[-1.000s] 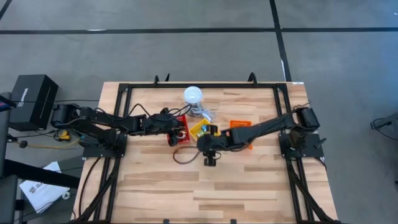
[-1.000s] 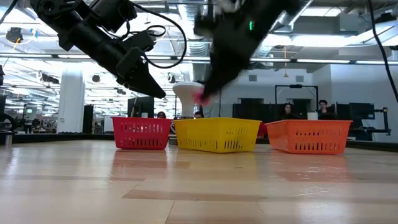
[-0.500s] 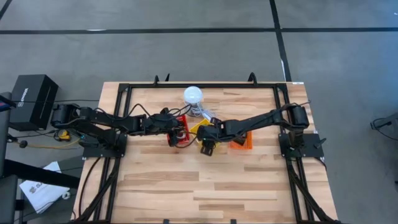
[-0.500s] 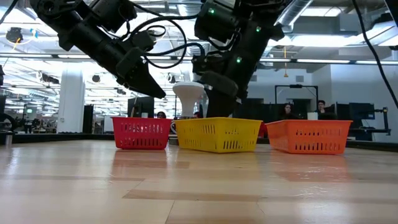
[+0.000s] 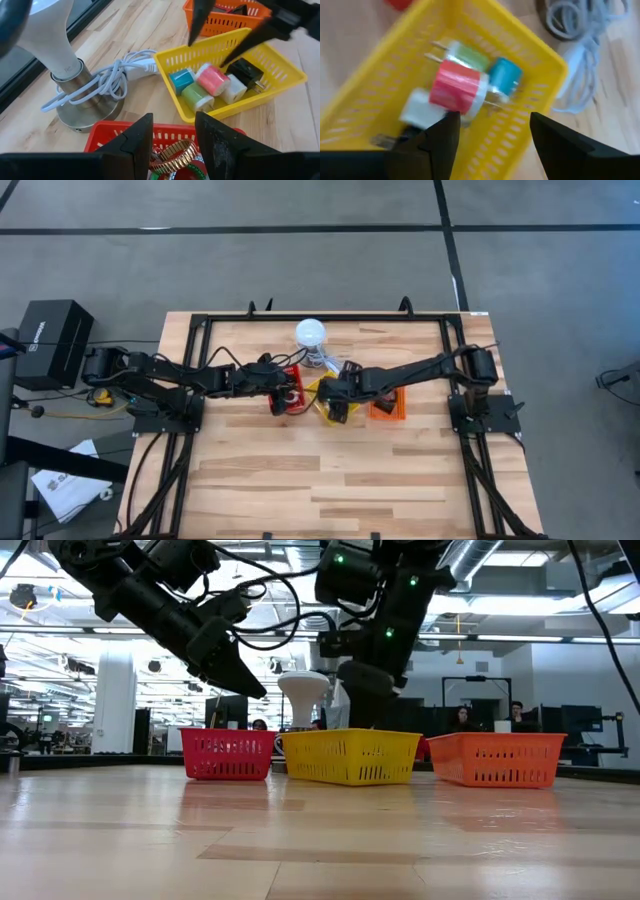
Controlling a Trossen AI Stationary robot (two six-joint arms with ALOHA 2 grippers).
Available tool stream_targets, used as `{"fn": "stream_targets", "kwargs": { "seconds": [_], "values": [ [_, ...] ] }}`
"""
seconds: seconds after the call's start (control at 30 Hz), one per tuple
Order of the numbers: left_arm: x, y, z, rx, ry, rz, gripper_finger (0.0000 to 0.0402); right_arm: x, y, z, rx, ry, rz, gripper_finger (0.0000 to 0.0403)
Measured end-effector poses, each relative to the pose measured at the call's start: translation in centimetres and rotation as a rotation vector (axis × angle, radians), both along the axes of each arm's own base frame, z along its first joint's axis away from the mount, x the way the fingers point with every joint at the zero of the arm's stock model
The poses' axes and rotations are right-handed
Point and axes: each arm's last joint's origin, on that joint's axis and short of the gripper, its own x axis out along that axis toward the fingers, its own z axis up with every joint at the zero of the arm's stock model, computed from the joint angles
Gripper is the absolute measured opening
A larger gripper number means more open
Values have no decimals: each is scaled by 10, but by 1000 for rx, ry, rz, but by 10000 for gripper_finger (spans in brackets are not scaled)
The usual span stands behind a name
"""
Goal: Pick & Place Office items
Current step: Put the pink charger adapter into the yellow basket, then return to Home Position
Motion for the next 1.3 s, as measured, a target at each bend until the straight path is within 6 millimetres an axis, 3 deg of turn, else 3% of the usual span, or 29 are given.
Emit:
{"fn": "stream_targets", "kwargs": {
  "seconds": [0.13,0.33,0.5,0.67,0.87,1.03,1.13,1.3],
  "values": [
    [0,0,0,0,-1,0,140,3,-7,7,8,-6,-27,226],
    [0,0,0,0,0,0,140,2,-2,24,8,65,-7,221],
    [-2,-5,4,-18,-18,-44,140,0,18,53,3,90,46,219],
    [-12,-15,31,-15,-143,-96,140,-10,45,87,-45,26,207,219],
    [-35,-29,70,-15,-334,-162,123,-44,60,136,-143,-71,244,219],
    [-50,-36,78,3,-390,-210,102,-79,65,167,-139,-167,271,217],
    [-60,-38,79,55,-406,-240,92,-104,64,165,-119,-234,265,213],
    [-84,-36,78,95,-471,-254,80,-156,55,141,-65,-331,214,204]
  ]
}}
